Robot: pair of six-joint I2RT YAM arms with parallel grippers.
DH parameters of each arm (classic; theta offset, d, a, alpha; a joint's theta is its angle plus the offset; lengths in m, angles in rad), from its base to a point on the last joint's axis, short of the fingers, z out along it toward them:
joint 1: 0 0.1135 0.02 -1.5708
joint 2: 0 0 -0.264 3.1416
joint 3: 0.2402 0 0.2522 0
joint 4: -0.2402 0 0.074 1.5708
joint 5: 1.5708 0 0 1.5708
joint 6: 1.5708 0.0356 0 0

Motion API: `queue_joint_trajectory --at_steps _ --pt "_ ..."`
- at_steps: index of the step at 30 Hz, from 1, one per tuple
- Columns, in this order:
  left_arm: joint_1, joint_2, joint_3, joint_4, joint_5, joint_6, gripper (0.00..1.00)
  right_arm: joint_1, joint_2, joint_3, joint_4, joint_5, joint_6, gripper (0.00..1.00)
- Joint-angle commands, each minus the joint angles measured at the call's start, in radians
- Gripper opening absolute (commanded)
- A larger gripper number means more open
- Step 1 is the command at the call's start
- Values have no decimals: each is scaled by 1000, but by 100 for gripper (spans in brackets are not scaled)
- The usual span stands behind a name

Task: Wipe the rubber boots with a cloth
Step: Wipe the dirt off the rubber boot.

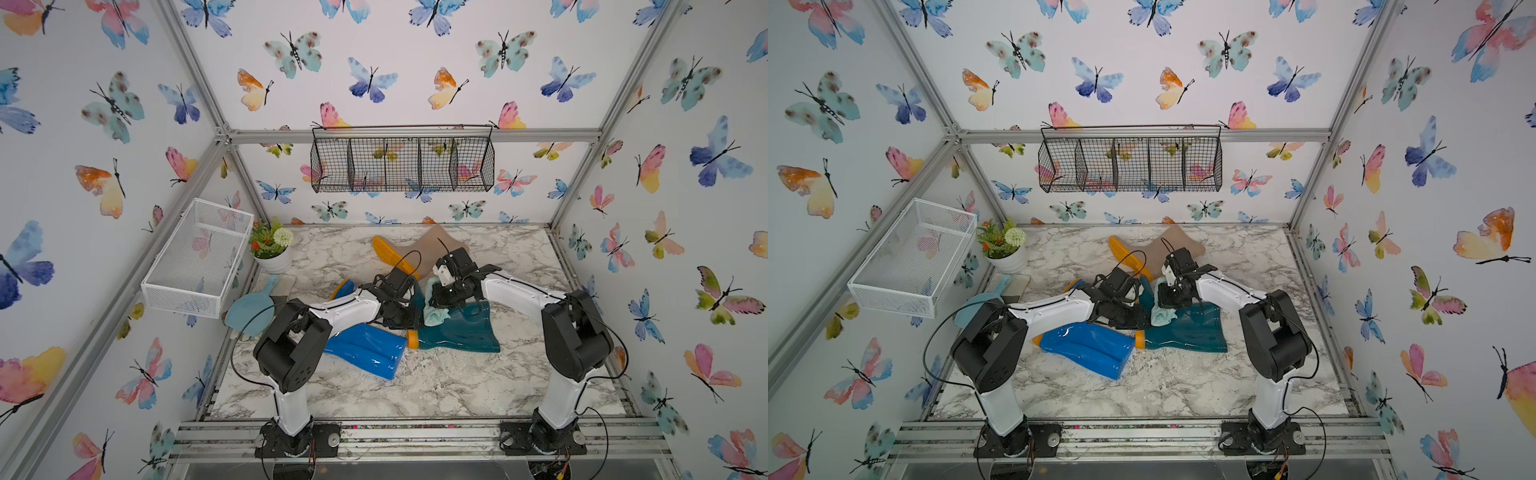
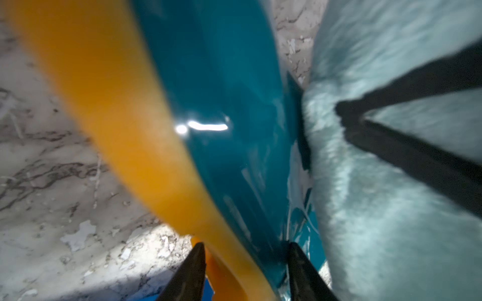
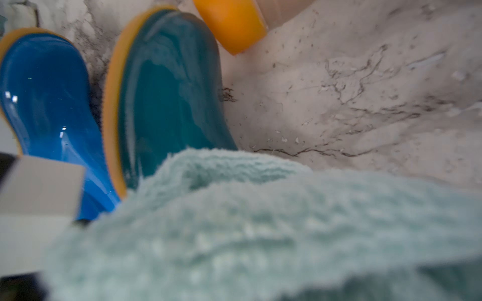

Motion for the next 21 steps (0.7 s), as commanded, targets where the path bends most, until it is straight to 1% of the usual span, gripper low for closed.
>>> queue_joint_trajectory --at_steps 1,4,6,8,10,12,14,16,21 --pt "1 9 -19 41 35 -28 45 -3 36 12 -40 60 -55 2" --pt "4 0 -34 49 32 -32 42 -43 3 -61 -85 140 -110 2" --pt "4 -5 -42 54 35 -34 40 -110 -33 -127 -100 172 -127 2" --pt "5 -7 -51 61 39 -35 38 -192 -64 -182 -108 178 -135 2" --pt "6 -10 -59 71 43 -39 35 -247 -90 -200 -116 183 -147 2" --pt "6 -11 -62 77 46 -41 33 -253 -97 -184 -122 186 -156 3" --pt "6 -9 -67 87 51 -41 29 -247 -89 -165 -101 113 -140 2" --pt "6 -10 -69 94 55 -42 24 -218 -83 -149 -61 49 -100 2" --pt "6 -1 -63 99 54 -42 16 -17 -18 -13 -16 26 -58 2"
